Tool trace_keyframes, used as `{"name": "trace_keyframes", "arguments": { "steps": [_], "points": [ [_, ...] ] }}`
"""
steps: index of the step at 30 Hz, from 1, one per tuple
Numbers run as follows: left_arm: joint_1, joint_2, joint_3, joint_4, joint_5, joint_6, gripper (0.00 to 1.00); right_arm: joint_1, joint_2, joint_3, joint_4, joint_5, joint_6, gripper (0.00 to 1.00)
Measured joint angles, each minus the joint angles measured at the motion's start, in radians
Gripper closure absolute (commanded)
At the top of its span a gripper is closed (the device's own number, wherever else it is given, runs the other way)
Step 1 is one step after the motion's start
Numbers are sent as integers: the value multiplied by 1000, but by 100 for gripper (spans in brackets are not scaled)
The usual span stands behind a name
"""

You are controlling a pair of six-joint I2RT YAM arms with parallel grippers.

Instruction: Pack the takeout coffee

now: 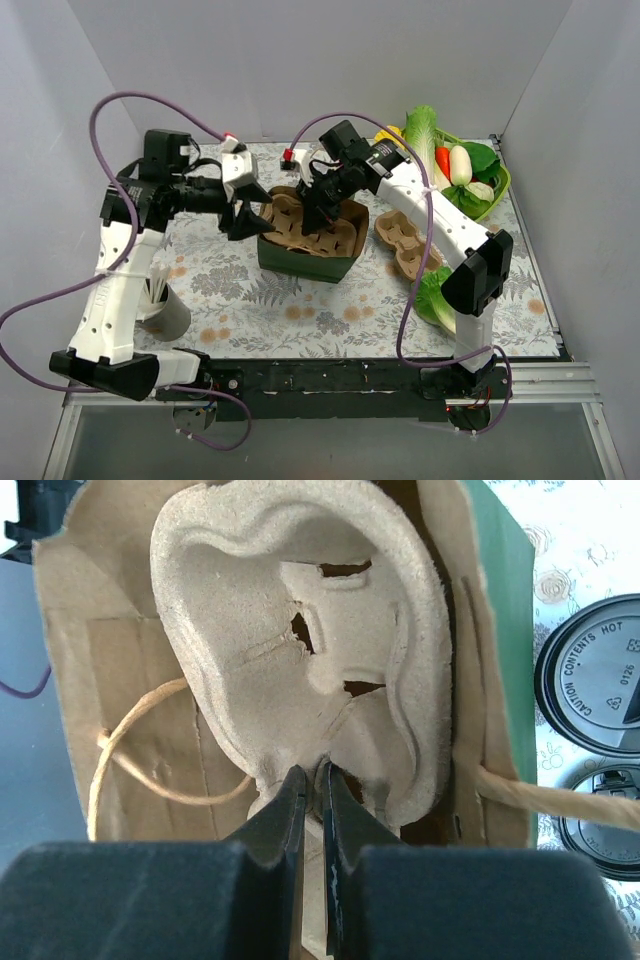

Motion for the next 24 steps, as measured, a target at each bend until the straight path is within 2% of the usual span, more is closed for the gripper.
{"name": "trace_keyframes", "arguments": {
  "steps": [5,11,18,24],
  "points": [
    [-160,-28,-137,80,-100,-93,44,-21,34,0,2,-10,17,99],
    [-340,34,-143,159,-253,-172,48,-26,41,0,9,-43,28,99],
    [-356,106,-48,72,-364,-94,52,-37,46,0,13,-66,46,99],
    [-356,140,-24,-23,-397,-6,55,-41,47,0,16,-70,47,99]
  ]
}}
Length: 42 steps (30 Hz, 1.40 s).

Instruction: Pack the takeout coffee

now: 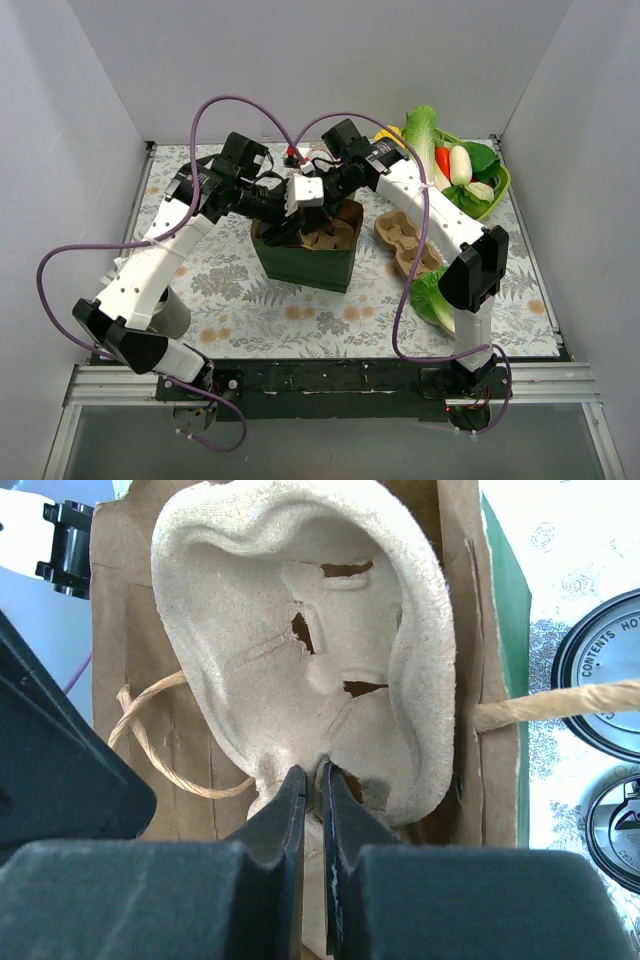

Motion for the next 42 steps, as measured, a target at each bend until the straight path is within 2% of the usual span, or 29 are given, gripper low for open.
{"name": "trace_keyframes", "arguments": {
  "steps": [3,4,9,14,18,21,30,37,42],
  "points": [
    [0,1,-2,-23,-2,18,52,-1,0,0,0,0,-1,99],
    [0,-8,-10,-8,-3,13,47,-1,0,-1,-1,0,-2,99],
    [0,-117,-63,177,-45,-114,38,1,-12,-92,2,5,-14,99],
    [14,-255,-72,498,-229,-325,31,11,-38,-212,-28,35,-34,99],
    [65,-326,-95,688,-390,-422,27,28,-80,-241,-58,74,-56,99],
    [82,-346,-131,769,-473,-458,26,43,-121,-268,-84,103,-75,99],
    [85,-310,-205,821,-573,-507,25,123,-144,-297,-201,235,-175,99],
    [85,-311,-213,829,-583,-518,23,167,-143,-277,-230,348,-259,99],
    [85,-311,-213,828,-582,-522,22,202,-144,-274,-239,373,-338,99]
  ]
}}
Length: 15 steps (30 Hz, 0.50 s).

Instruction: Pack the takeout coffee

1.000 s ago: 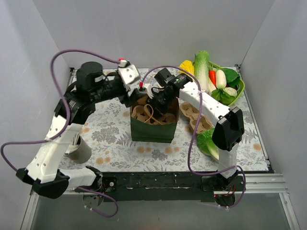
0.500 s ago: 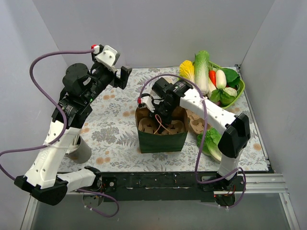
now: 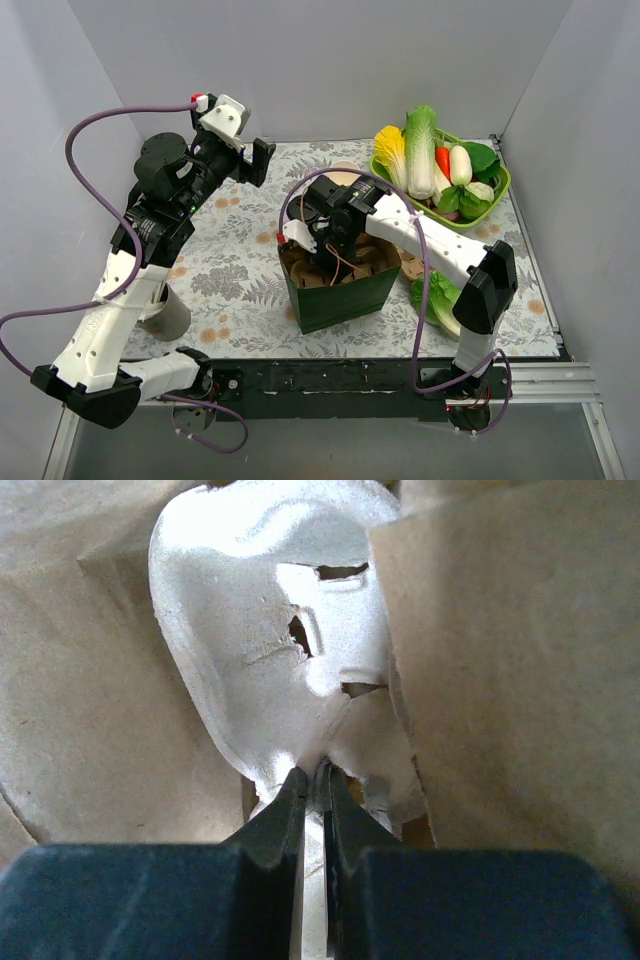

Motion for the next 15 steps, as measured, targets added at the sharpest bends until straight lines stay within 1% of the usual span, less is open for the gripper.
{"name": "trace_keyframes", "arguments": {
  "steps": [7,10,11,12,14,15],
  "points": [
    [2,0,0,-10,0,-3,21,10,0,-18,-8,2,-68,99],
    [3,0,0,-10,-1,-3,20,10,-1,-34,-7,1,-93,85],
    [3,0,-1,-10,-1,-3,20,9,-1,-39,-6,1,-101,73],
    [4,0,-3,-10,0,-3,20,9,-2,-45,-5,1,-108,67],
    [5,0,-7,-11,-1,-3,20,9,-4,-56,-9,2,-115,58],
    [5,0,-9,-12,-1,-3,20,9,-4,-61,-14,5,-117,57]
  ]
}}
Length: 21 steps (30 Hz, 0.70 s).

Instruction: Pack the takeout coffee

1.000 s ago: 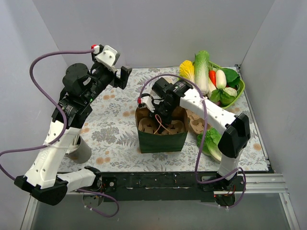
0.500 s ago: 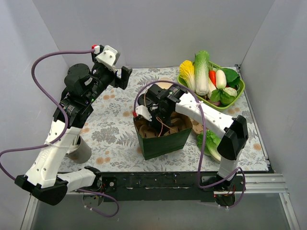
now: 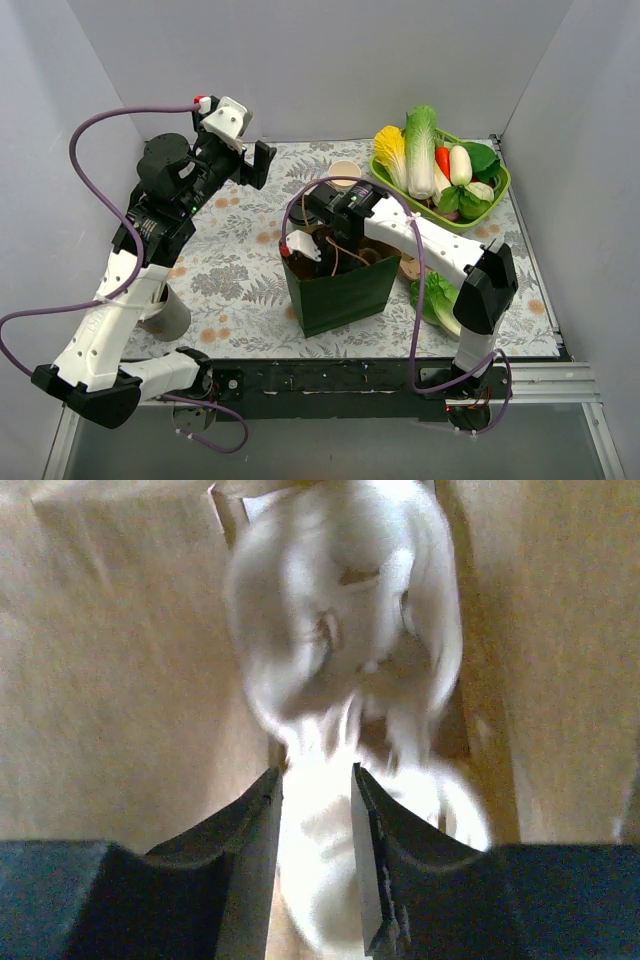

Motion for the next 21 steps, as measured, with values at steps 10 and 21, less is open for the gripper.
{"name": "trace_keyframes", "arguments": {
  "steps": [10,21],
  "points": [
    [1,-16,-55,-21,24,-4,18,0,-42,89,-11,0,8,36],
    [8,-25,-161,-212,330,-32,17,-1,-210,198,35,39,16,27]
  ]
}}
